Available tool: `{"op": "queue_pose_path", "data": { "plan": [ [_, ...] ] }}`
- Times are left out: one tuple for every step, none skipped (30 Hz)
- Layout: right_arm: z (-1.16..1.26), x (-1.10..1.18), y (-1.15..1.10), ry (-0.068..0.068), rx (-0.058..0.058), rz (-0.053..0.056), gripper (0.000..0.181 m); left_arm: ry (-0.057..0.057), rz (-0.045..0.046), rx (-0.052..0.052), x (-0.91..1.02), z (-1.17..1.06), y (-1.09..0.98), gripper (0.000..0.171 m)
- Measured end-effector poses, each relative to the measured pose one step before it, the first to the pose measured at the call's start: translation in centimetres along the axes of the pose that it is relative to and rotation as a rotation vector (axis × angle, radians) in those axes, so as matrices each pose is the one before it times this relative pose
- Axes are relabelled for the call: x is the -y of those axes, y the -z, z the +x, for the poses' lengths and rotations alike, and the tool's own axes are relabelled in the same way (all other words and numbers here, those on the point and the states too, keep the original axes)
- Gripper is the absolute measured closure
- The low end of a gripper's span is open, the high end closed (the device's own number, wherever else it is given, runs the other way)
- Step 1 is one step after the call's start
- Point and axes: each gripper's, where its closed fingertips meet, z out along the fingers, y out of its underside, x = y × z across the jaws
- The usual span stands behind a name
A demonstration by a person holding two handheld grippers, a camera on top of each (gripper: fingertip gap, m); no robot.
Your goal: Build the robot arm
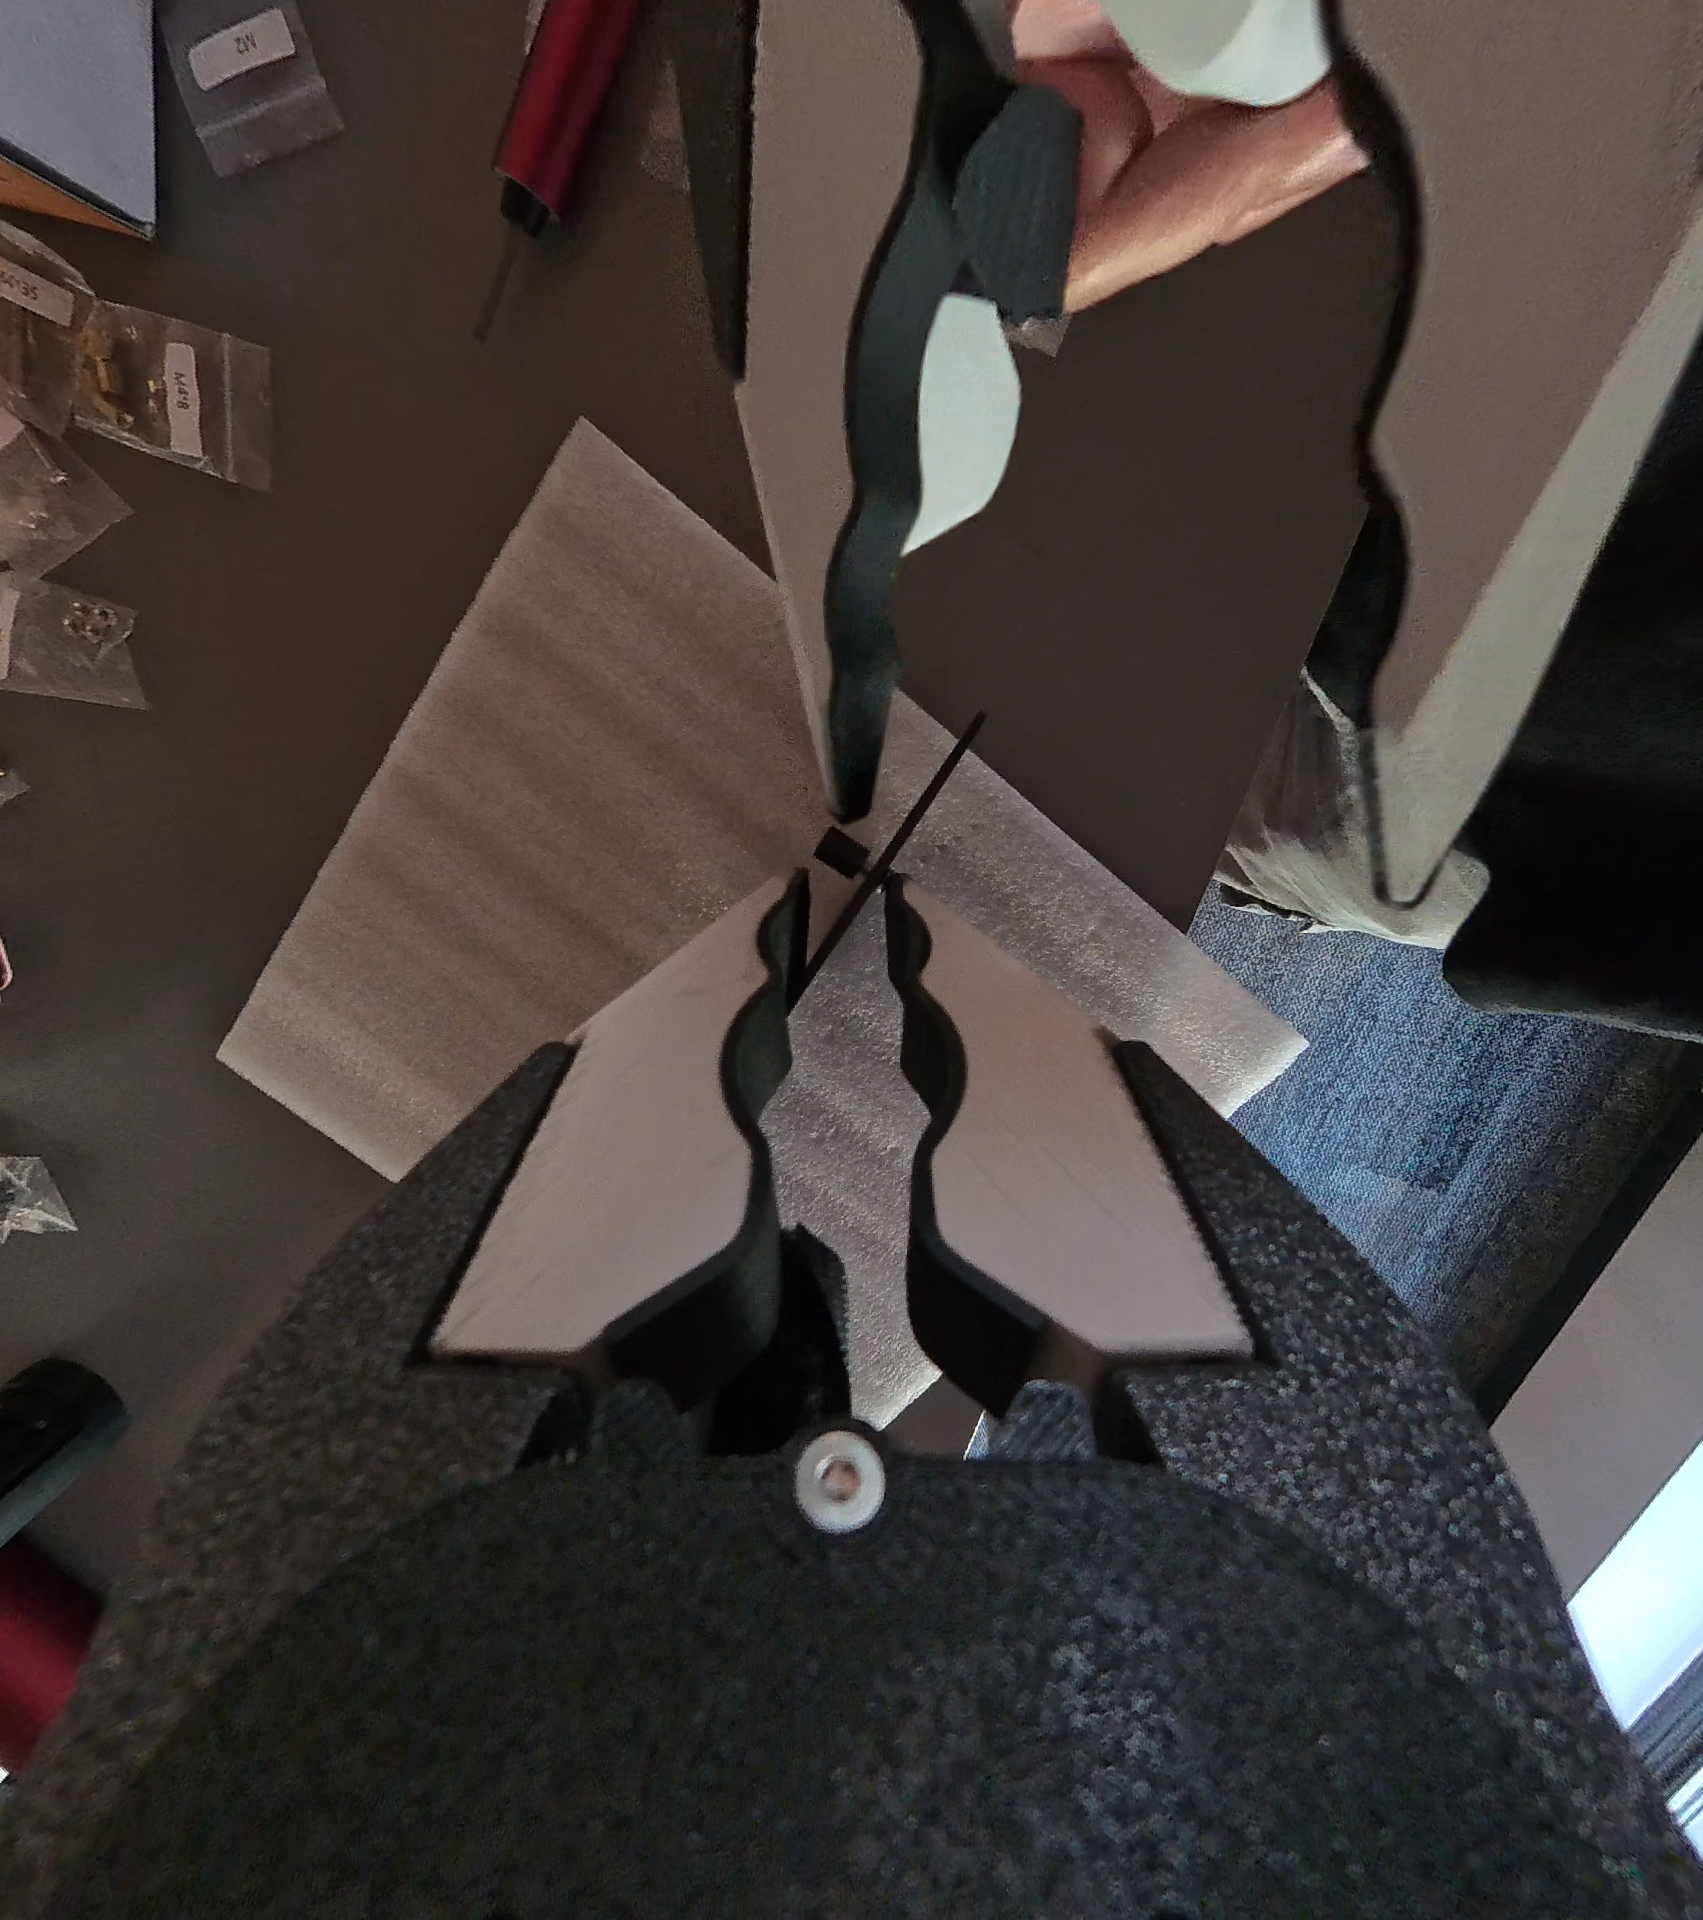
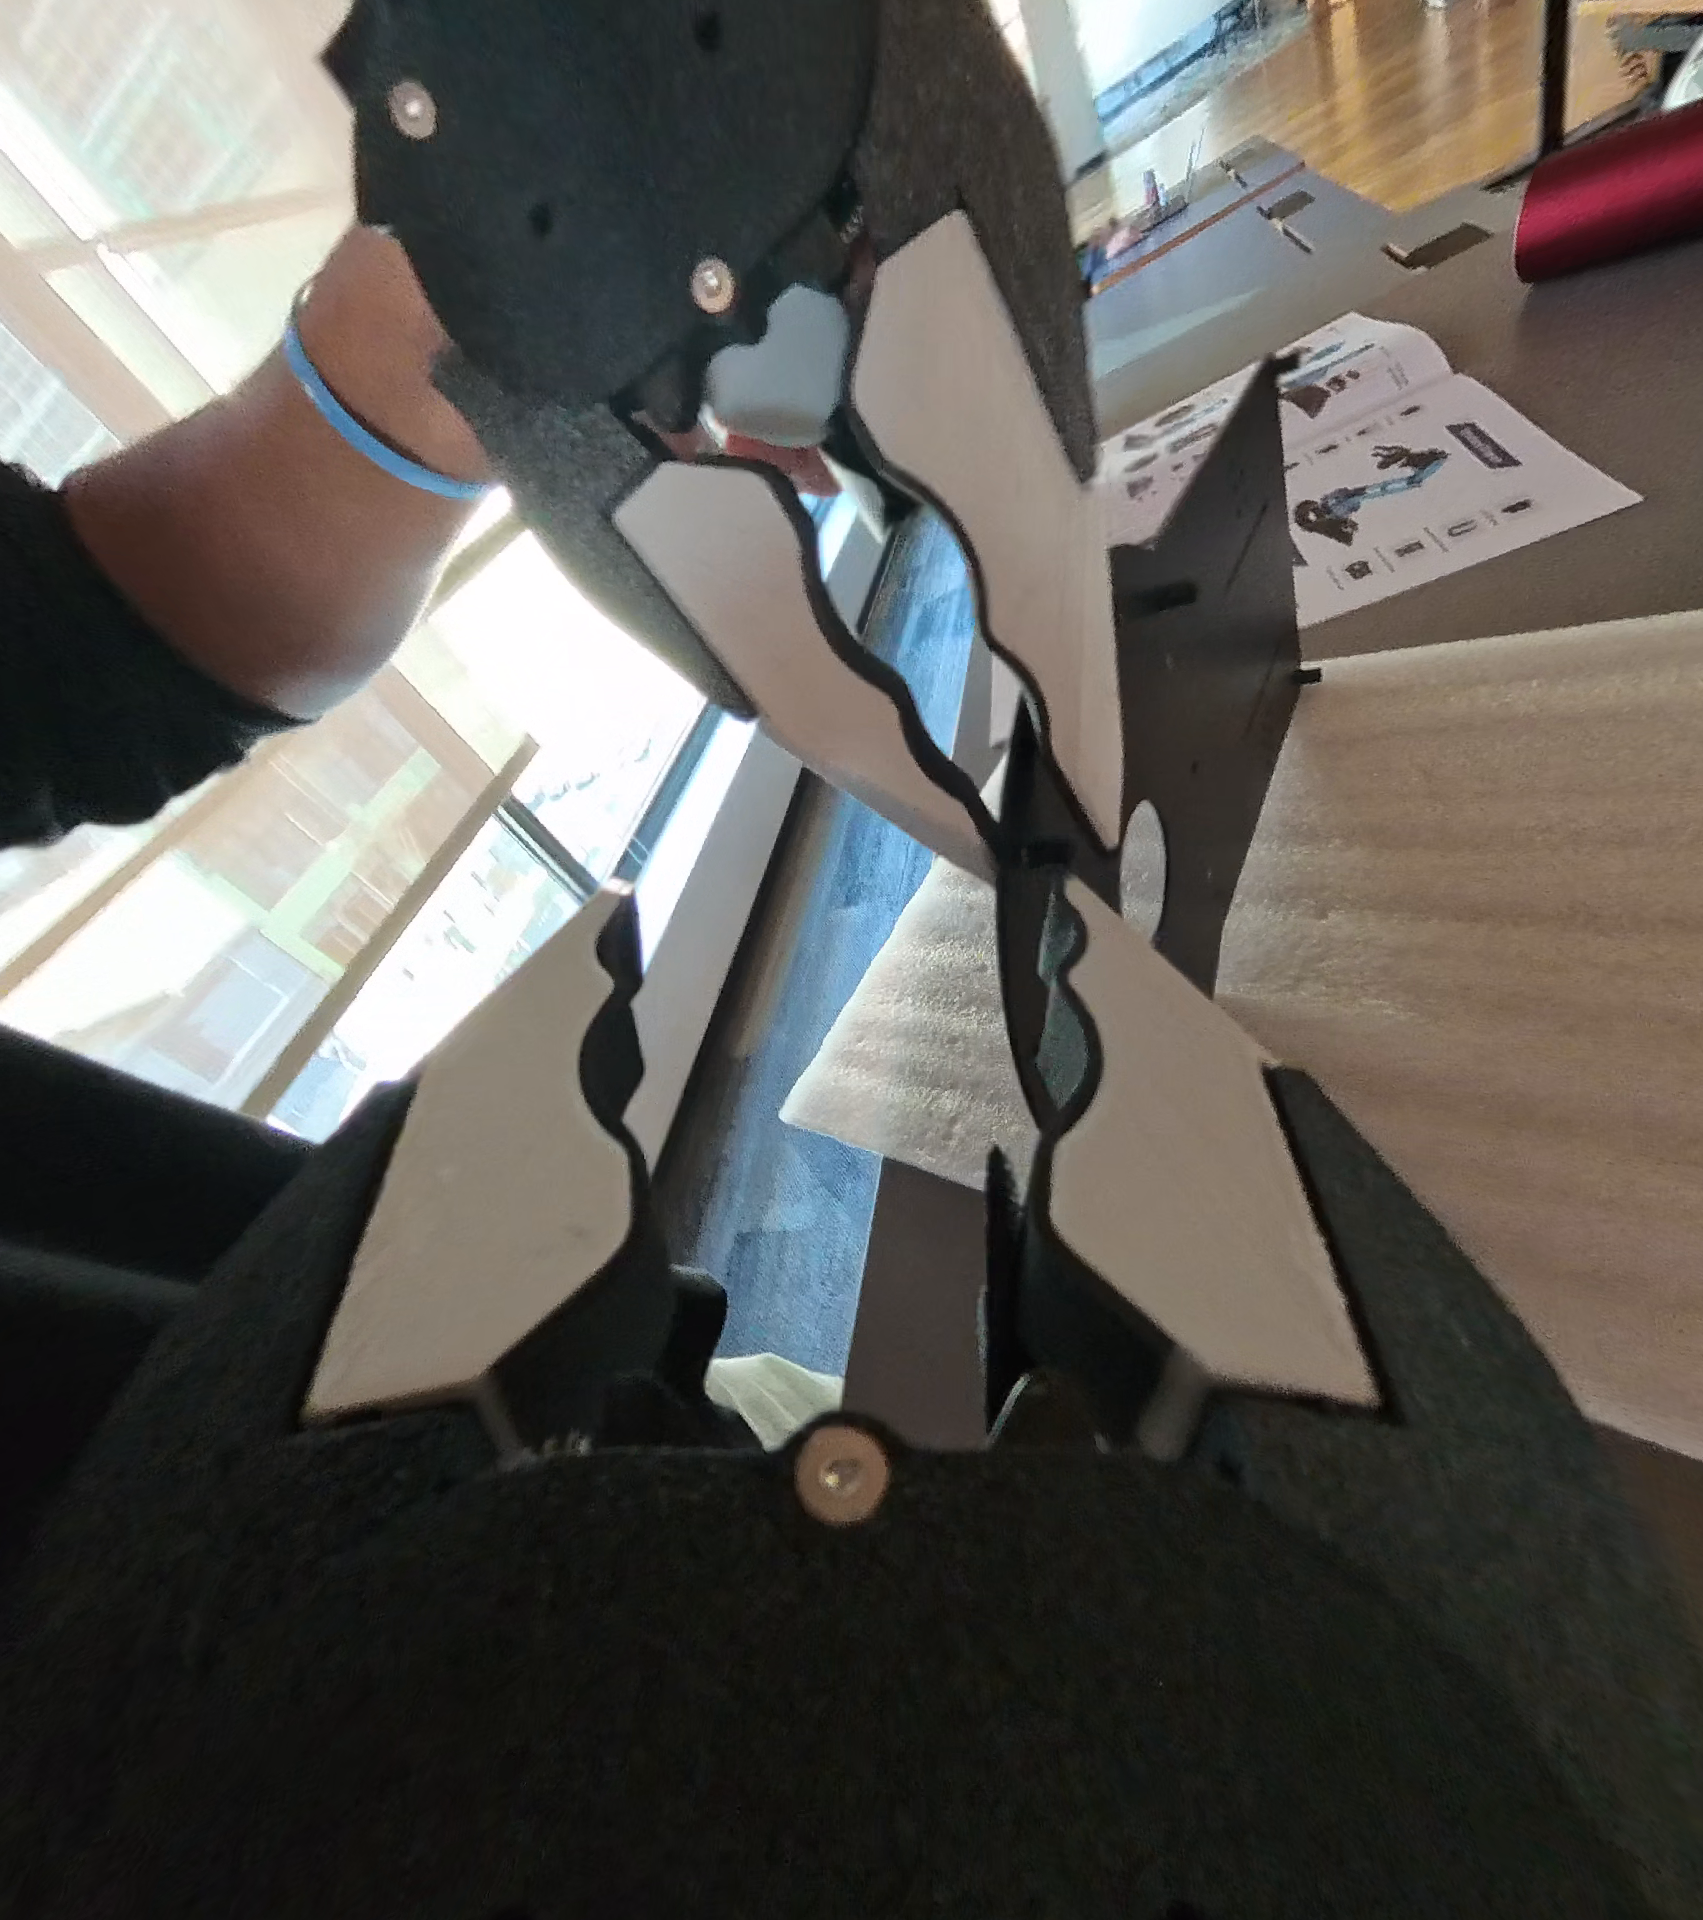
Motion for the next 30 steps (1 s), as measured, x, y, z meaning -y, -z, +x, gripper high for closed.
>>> {"op": "queue_pose_path", "data": {
  "plan": [
    [0.385,-0.200,-0.168,-0.0335,-0.0091,0.0021,0.103,-0.0003,-0.00051,0.0023,-0.009,0.017,-0.001,0.157],
    [0.356,-0.202,-0.351,-0.0449,-0.0024,-0.0012,0.097,0.0002,-0.00054,0.0013,-0.020,0.031,0.012,0.157],
    [-0.110,0.155,-0.273,-0.0492,0.0267,0.0181,0.095,0.0002,-0.00035,0.0004,-0.008,0.023,0.006,0.157],
    [-0.439,0.573,-0.066,-0.0580,0.0439,0.0417,0.094,-0.0012,0.00036,0.0009,-0.013,0.019,0.007,0.157],
    [-0.518,0.613,0.087,-0.0601,0.0448,0.0391,0.092,-0.0011,0.00061,0.0008,-0.007,-0.006,0.001,0.157],
    [-0.247,0.301,0.127,-0.0577,0.0261,0.0224,0.089,-0.0007,-0.00044,-0.0006,-0.006,0.004,0.003,0.157],
    [-0.267,0.184,0.228,-0.0551,0.0271,0.0249,0.087,-0.0010,-0.00020,-0.0006,-0.003,0.002,0.001,0.157],
    [-0.330,0.199,0.392,-0.0494,0.0265,0.0325,0.088,-0.0003,0.00095,0.0008,0.007,-0.021,-0.006,0.157],
    [-0.325,0.325,0.484,-0.0415,0.0248,0.0426,0.094,0.0011,0.00134,0.0011,0.029,-0.042,-0.016,0.157],
    [-0.106,0.426,0.408,-0.0390,0.0119,0.0453,0.096,0.0009,0.00038,0.0020,0.033,-0.044,-0.023,0.157],
    [0.384,0.228,0.186,-0.0377,-0.0117,0.0273,0.094,0.0005,-0.00091,0.0018,0.021,-0.037,-0.015,0.157],
    [0.695,0.064,-0.070,-0.0324,-0.0239,0.0095,0.087,-0.0003,-0.00059,0.0017,0.029,-0.032,-0.028,0.157],
    [0.246,0.071,-0.230,-0.0283,0.0069,0.0042,0.084,-0.0003,0.00007,0.0013,0.027,-0.029,-0.019,0.157],
    [-0.117,0.133,-0.283,-0.0342,0.0264,0.0046,0.082,-0.0008,0.00061,0.0013,0.021,-0.035,-0.019,0.157],
    [-0.435,0.279,-0.218,-0.0303,0.0352,0.0108,0.083,-0.0005,0.00061,0.0007,0.018,-0.034,-0.009,0.157],
    [-0.430,0.227,-0.134,-0.0175,0.0226,0.0086,0.080,-0.0002,-0.00121,-0.0008,0.000,-0.016,0.001,0.156],
    [-0.072,-0.033,-0.017,0.0037,-0.0065,-0.0056,0.080,-0.0012,-0.00262,-0.0019,-0.022,0.006,0.013,0.156],
    [-0.165,-0.132,0.160,0.0095,-0.0044,-0.0055,0.080,-0.0018,-0.00169,-0.0009,-0.024,0.000,0.012,0.156],
    [-0.248,-0.178,0.306,0.0070,0.0031,0.0018,0.083,0.0004,0.00057,-0.0016,-0.004,0.009,-0.003,0.157],
    [-0.596,0.091,0.430,0.0091,0.0296,0.0226,0.094,0.0025,0.00233,-0.0015,0.012,0.018,0.008,0.157],
    [-0.185,0.065,0.297,0.0008,0.0082,0.0155,0.100,0.0008,0.00206,0.0005,0.010,0.001,0.001,0.157],
    [0.859,-0.199,0.054,0.0071,-0.0503,-0.0066,0.094,-0.0006,-0.00022,0.0011,0.006,-0.003,-0.010,0.157],
    [0.932,-0.396,-0.198,0.0191,-0.0427,-0.0245,0.089,-0.0005,-0.00175,0.0006,0.003,0.002,-0.015,0.157],
    [0.611,-0.234,-0.335,-0.0040,-0.0148,-0.0151,0.085,-0.0008,-0.00075,0.0011,0.014,-0.016,-0.011,0.157],
    [0.126,0.058,-0.359,-0.0243,0.0136,0.0024,0.083,-0.0012,0.00102,0.0017,0.033,-0.035,-0.023,0.157],
    [-0.234,0.234,-0.285,-0.0123,0.0235,0.0111,0.083,-0.0005,0.00117,0.0006,0.025,-0.032,-0.013,0.157],
    [-0.262,0.306,-0.160,0.0105,0.0085,0.0139,0.084,0.0006,-0.00008,-0.0012,0.006,-0.022,0.004,0.157],
    [-0.396,0.242,-0.040,0.0227,0.0013,0.0115,0.086,0.0000,-0.00042,-0.0010,-0.006,-0.024,0.009,0.157],
    [-0.275,-0.130,-0.045,0.0167,-0.0097,-0.0100,0.081,-0.0015,-0.00014,-0.0008,0.000,-0.013,-0.001,0.157],
    [-0.198,-0.137,0.092,0.0128,-0.0079,-0.0050,0.079,-0.0016,0.00057,-0.0010,-0.015,0.020,0.004,0.157]
  ]
}}
